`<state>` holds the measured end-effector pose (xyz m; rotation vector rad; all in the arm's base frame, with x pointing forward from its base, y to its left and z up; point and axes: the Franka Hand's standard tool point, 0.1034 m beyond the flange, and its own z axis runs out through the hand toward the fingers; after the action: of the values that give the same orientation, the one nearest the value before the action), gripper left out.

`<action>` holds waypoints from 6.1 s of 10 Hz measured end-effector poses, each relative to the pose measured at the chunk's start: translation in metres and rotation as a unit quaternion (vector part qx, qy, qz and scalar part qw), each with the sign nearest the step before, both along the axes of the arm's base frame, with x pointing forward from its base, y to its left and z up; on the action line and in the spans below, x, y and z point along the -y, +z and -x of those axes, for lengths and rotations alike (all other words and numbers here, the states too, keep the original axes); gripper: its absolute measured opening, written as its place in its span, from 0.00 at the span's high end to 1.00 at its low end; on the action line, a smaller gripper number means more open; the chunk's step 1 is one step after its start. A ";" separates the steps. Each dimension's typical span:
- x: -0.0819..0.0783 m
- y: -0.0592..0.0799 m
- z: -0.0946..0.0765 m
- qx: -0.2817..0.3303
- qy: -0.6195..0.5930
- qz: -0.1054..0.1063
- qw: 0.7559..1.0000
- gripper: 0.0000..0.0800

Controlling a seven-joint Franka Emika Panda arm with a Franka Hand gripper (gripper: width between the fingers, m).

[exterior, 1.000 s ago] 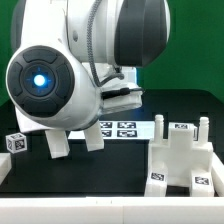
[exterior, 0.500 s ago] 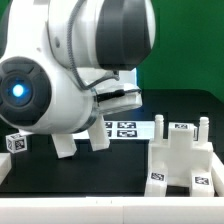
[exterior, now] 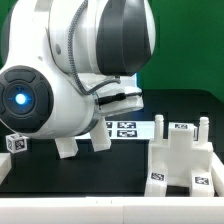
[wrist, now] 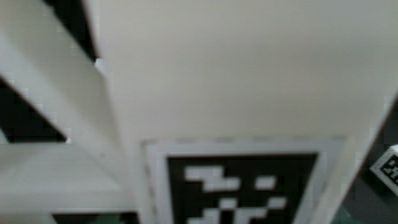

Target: Assemble chair

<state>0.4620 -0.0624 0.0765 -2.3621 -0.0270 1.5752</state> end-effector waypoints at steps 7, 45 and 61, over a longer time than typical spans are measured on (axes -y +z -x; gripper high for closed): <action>-0.003 -0.001 0.005 -0.017 0.004 0.002 1.000 0.64; 0.002 -0.011 0.018 -0.056 0.025 0.063 0.996 0.64; 0.004 -0.008 -0.011 0.065 0.014 0.077 0.995 0.19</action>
Offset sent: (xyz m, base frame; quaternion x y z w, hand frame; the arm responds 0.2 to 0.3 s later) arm 0.0040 0.0000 -0.0017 0.0041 -0.0155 -0.0099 0.9998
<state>0.4730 -0.0665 0.0689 -2.5923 0.0344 1.4819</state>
